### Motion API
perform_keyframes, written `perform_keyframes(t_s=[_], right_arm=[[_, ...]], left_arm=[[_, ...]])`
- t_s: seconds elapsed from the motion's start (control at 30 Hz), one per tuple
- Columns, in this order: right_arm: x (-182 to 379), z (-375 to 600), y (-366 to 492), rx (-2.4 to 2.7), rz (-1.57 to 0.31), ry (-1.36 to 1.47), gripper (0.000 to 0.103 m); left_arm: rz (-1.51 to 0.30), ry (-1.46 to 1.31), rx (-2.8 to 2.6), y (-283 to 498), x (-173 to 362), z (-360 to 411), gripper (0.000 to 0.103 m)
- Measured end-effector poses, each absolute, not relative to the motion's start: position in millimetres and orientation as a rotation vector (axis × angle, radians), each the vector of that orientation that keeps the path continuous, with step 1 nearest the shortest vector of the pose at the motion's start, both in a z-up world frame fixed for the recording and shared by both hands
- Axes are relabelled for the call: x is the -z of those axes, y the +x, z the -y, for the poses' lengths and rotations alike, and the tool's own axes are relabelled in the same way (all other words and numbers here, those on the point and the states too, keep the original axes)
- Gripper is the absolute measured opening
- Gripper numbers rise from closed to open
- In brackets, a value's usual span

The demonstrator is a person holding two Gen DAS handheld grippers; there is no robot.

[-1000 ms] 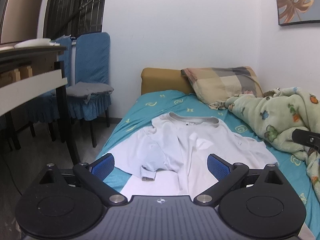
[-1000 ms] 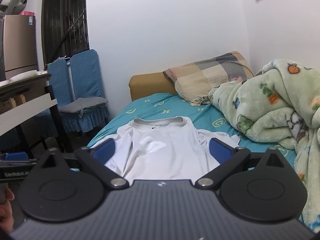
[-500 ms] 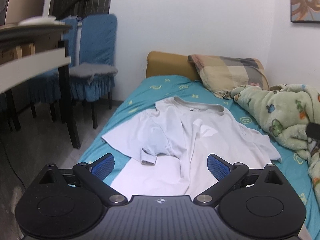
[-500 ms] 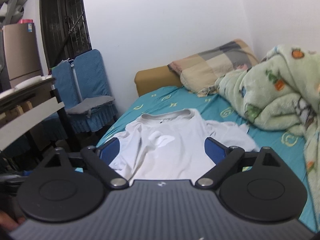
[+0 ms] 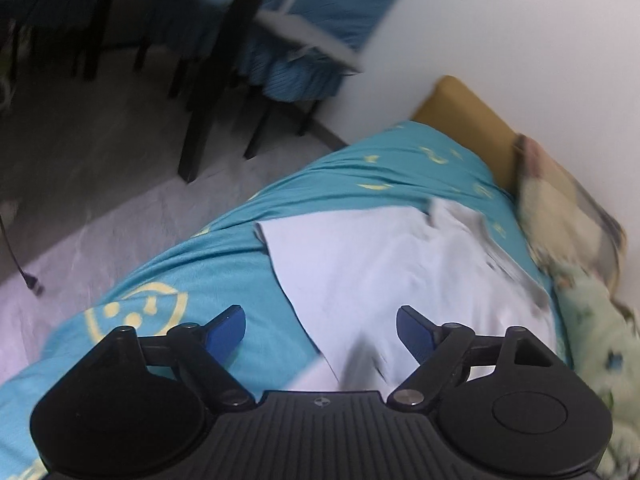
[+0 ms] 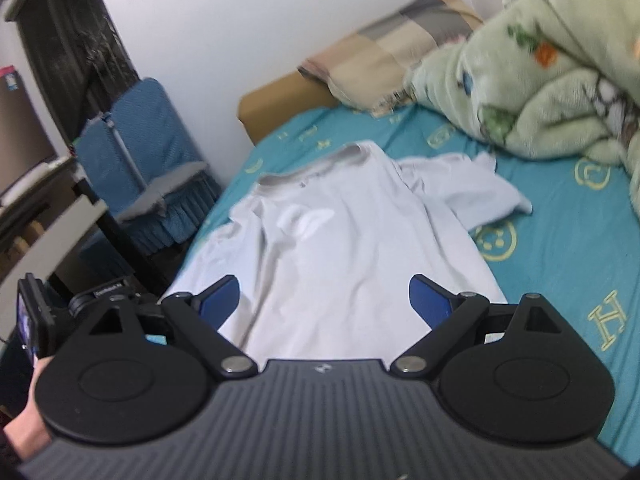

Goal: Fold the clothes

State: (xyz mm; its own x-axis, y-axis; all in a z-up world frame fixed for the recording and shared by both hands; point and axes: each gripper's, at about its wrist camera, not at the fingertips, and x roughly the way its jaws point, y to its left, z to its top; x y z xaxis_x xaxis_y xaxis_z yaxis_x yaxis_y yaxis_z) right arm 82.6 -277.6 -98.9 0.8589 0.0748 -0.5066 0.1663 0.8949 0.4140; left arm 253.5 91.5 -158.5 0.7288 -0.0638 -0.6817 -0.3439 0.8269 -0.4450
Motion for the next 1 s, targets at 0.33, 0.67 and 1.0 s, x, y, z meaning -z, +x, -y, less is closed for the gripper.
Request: perform_keyframes(t_s=[0.33, 0.67, 1.0], right_arm=[[132.8, 273.5, 136.5, 0.088, -0.628, 0.42, 0.093], [142.1, 254.6, 162.7, 0.093, -0.614, 0.321, 0.093], [149.8, 253.5, 180.3, 0.127, -0.606, 0.273, 0.093]], left_arm=[[-0.783, -0.394, -0.142, 349.2, 181.6, -102.5, 0.028], [-0.603, -0.132, -0.257, 463.6, 108.4, -119.5, 0.004], [-0.652, -0.093, -0.286, 485.0, 96.4, -124.8, 0.035]])
